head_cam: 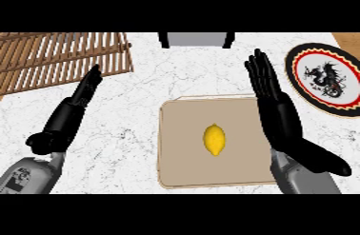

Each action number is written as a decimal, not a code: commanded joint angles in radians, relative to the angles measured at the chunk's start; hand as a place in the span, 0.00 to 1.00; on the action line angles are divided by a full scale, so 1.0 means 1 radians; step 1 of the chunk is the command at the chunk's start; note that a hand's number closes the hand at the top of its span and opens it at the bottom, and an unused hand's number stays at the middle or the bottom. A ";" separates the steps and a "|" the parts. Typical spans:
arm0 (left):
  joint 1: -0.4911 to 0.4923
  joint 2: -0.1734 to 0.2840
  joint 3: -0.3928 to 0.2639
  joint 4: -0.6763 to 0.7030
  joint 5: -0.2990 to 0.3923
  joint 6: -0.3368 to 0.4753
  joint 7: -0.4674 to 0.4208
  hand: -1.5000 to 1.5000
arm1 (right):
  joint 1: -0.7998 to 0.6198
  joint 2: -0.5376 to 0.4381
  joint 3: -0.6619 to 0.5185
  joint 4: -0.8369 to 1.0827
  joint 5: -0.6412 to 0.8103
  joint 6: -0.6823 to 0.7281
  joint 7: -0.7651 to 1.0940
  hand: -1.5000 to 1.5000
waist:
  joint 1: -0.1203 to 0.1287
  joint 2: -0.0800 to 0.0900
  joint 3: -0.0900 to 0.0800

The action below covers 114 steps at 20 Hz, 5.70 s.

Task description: Pick the lemon from the tray and place it in the plate

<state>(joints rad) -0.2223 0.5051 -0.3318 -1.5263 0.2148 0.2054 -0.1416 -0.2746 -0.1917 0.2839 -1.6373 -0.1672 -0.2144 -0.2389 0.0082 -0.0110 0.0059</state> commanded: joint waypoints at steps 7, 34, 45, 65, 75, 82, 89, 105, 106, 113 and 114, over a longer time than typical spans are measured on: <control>0.122 -0.064 0.039 0.124 0.041 0.110 0.179 0.50 | -0.083 -0.284 0.059 0.056 0.177 0.153 0.155 1.00 | 0.006 0.002 -0.046; 0.152 -0.105 0.068 0.051 0.022 0.153 0.338 0.50 | -0.109 -0.301 0.175 0.177 0.391 0.330 0.213 0.00 | 0.000 0.008 -0.007; 0.114 -0.186 0.075 0.129 -0.044 0.151 0.336 0.50 | -0.196 -0.205 0.241 0.274 0.451 0.594 0.382 0.00 | -0.004 0.012 -0.006; 0.206 -0.252 0.204 -0.011 -0.159 0.044 0.417 0.50 | -0.112 -0.039 0.070 0.334 0.701 0.753 0.293 0.00 | -0.005 0.010 -0.006; 0.165 -0.302 0.222 0.007 -0.211 0.034 0.429 0.50 | -0.173 0.055 0.090 0.476 0.855 0.670 0.184 1.00 | -0.003 0.011 -0.006; 0.165 -0.328 0.231 0.003 -0.245 0.020 0.438 0.50 | -0.177 0.084 0.048 0.472 0.936 0.596 0.152 1.00 | -0.004 0.010 -0.006; 0.212 -0.355 0.212 0.071 -0.246 0.016 0.328 0.50 | -0.327 -0.064 -0.243 0.659 0.953 0.408 0.348 1.00 | 0.016 0.022 -0.006; 0.142 -0.326 0.268 0.085 -0.236 0.006 0.370 0.50 | -0.550 -0.226 -0.424 0.731 1.112 -0.083 0.514 1.00 | -0.006 0.011 -0.006; 0.195 -0.348 0.255 0.089 -0.227 -0.007 0.321 0.50 | -0.528 -0.236 -0.450 0.801 1.110 -0.143 0.466 1.00 | 0.005 0.015 -0.006; 0.172 -0.340 0.264 0.081 -0.232 -0.033 0.353 0.50 | -0.607 -0.294 -0.524 0.967 1.096 -0.148 0.497 1.00 | 0.008 0.016 -0.006; 0.095 -0.330 0.299 0.137 -0.227 -0.029 0.361 0.50 | -0.627 -0.315 -0.554 0.993 1.062 -0.149 0.455 1.00 | 0.006 0.018 -0.006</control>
<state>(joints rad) -0.0618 0.1666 -0.0641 -1.4463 -0.0157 0.1877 0.2194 -0.8499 -0.4619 -0.2160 -0.7484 0.9207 -0.3411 0.2524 0.0129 0.0039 0.0002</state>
